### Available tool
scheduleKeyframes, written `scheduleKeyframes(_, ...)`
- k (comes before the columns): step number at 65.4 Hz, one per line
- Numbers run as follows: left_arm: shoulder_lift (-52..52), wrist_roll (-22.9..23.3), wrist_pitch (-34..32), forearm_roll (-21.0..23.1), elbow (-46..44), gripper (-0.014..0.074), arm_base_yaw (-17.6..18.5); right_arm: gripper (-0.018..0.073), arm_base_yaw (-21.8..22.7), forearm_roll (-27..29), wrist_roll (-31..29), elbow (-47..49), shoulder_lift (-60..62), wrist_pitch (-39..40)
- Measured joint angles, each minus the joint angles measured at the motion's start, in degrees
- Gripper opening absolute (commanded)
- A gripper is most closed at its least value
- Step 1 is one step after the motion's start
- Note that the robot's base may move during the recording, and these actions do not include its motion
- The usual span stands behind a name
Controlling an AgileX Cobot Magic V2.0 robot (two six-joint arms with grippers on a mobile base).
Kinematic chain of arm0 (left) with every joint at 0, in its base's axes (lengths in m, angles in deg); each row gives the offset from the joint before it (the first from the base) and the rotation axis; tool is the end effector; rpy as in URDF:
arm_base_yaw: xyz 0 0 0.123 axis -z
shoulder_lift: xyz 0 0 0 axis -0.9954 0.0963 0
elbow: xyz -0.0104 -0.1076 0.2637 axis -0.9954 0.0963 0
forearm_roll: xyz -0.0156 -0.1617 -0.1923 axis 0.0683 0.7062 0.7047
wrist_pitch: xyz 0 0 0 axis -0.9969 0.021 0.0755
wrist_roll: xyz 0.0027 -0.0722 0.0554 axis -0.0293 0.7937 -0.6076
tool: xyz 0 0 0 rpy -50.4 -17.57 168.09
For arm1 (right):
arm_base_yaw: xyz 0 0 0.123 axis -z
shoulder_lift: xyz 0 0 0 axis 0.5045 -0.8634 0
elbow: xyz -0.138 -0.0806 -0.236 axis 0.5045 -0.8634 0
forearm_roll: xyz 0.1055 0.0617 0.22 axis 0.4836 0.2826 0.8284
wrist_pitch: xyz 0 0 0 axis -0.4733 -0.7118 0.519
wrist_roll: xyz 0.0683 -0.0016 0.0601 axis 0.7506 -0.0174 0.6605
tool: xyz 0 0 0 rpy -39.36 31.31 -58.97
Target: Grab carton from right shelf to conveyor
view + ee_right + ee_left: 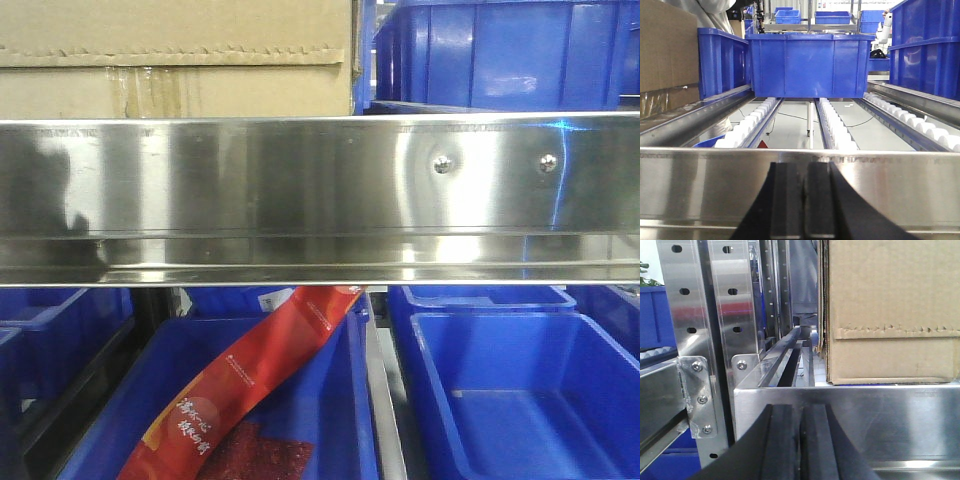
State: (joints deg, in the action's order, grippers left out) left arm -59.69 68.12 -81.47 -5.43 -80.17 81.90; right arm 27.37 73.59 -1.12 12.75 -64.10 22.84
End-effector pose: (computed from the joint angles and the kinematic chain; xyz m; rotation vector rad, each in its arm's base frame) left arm 0.0568 0.0024 0.2107 0.0232 1.5082 0.0962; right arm 0.0569 0.0033 0.2093 -0.0145 1.5310 0.0726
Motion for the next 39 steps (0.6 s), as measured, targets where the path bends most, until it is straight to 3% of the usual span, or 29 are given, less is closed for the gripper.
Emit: scheduleKeyframes(39, 0.0, 0.0, -2.7, 0.0, 0.0, 0.002, 0.0, -0.007, 0.0, 0.0, 0.0, 0.0, 0.0, 0.0)
